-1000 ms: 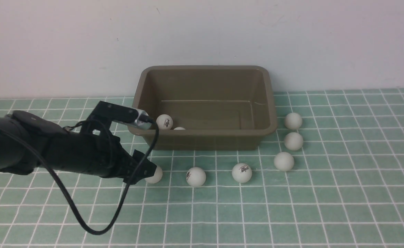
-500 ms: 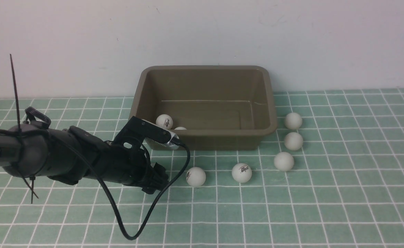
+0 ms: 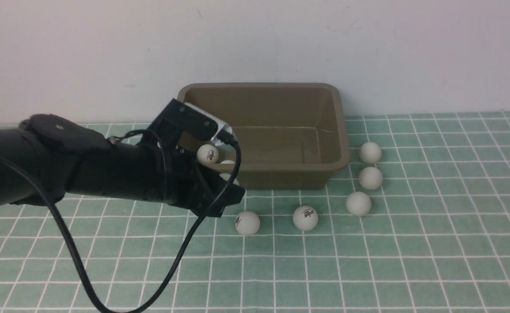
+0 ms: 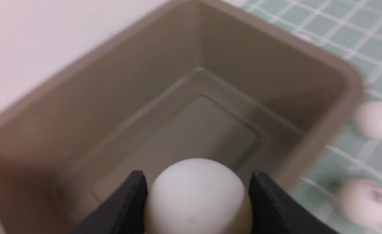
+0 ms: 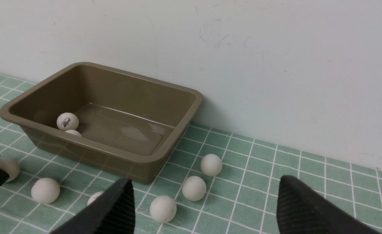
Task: Put the table tennis balls in the box on the green coffee tablecloth.
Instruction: 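Drop the ball into the bin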
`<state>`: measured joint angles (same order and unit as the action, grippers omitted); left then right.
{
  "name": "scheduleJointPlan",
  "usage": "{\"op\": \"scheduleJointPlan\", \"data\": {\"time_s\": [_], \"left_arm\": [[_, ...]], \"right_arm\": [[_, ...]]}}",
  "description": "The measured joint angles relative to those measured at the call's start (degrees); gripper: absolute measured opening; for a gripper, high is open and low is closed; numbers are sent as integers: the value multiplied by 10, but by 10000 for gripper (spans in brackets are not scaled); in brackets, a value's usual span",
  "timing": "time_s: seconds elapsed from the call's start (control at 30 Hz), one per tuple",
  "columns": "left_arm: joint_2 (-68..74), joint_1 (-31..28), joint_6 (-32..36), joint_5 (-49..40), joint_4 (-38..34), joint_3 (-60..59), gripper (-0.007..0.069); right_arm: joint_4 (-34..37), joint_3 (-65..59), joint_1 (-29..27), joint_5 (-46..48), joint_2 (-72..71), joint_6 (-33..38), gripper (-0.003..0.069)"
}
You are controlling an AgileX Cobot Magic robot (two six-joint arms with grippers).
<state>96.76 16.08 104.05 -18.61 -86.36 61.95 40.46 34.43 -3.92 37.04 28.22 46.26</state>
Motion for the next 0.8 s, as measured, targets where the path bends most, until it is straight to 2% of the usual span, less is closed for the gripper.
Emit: {"op": "scheduleJointPlan", "data": {"time_s": [0.1, 0.2, 0.3, 0.43, 0.53, 0.63, 0.8], "left_arm": [[68, 0, 59, 11, -41, 54, 368], [124, 0, 36, 15, -63, 95, 454], [134, 0, -10, 36, -52, 104, 525], [60, 0, -127, 38, 34, 88, 530], [-15, 0, -221, -1, 115, 65, 498], [-113, 0, -378, -89, 266, 44, 449], [-190, 0, -644, -243, 481, 39, 400]], "right_arm": [[0, 0, 0, 0, 0, 0, 531], [0, 0, 0, 0, 0, 0, 531], [1, 0, 0, 0, 0, 0, 531], [2, 0, 0, 0, 0, 0, 531], [2, 0, 0, 0, 0, 0, 531], [2, 0, 0, 0, 0, 0, 531], [2, 0, 0, 0, 0, 0, 531]]}}
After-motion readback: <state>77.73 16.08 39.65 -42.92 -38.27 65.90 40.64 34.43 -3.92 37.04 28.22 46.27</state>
